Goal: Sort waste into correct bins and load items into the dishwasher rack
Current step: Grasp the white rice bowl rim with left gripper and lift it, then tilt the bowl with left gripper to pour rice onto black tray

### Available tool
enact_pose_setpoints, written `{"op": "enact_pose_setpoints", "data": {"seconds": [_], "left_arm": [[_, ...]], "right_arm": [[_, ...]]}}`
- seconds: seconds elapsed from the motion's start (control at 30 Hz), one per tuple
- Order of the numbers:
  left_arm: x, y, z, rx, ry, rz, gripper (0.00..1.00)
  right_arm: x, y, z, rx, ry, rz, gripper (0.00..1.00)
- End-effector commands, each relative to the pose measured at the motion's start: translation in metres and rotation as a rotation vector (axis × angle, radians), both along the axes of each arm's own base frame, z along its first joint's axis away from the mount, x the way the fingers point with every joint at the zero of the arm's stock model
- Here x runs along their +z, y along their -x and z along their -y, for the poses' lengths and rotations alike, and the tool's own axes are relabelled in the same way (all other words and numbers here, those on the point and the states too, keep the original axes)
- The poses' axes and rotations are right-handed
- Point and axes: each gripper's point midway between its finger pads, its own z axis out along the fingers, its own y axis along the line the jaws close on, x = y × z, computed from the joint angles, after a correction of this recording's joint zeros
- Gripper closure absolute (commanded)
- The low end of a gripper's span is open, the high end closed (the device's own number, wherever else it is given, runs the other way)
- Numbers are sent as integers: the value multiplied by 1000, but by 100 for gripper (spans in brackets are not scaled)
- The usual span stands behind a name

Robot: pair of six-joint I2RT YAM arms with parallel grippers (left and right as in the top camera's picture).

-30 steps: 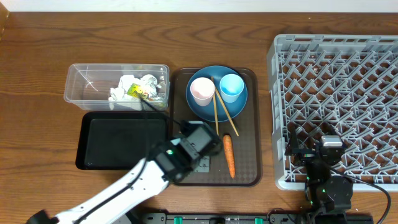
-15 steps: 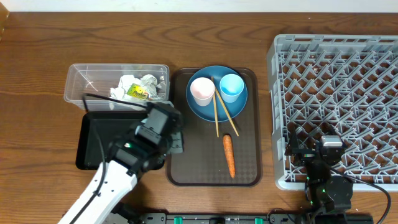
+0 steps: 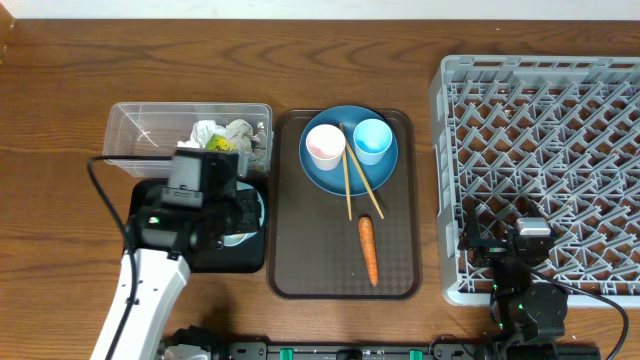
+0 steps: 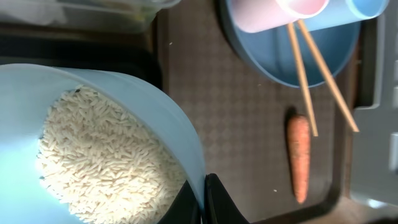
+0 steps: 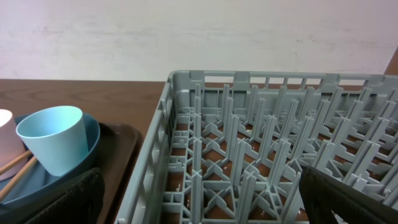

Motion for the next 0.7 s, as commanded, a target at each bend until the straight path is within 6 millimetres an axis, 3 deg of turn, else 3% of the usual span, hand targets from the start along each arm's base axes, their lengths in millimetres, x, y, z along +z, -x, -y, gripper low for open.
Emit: {"op": "enact_pose_setpoints", "data": {"seconds": [0.0,0.1,0.33,0.53,0.67], "left_arm": [[15,5,13,-136,129,55,93],[24,4,13,-177,196,96,93],[24,-3,-9,-115,186,115,94],[37,-3,-5,-189,254,188,94],[40,-6,-14,-152,276,198,94]], "right_arm": [[-1,0,3,-13,8,-4,1],[-1,0,3,-13,8,-4,1],[-1,0,3,-13,8,-4,1],[-1,0,3,-13,8,-4,1],[-1,0,3,-13,8,-4,1]]}}
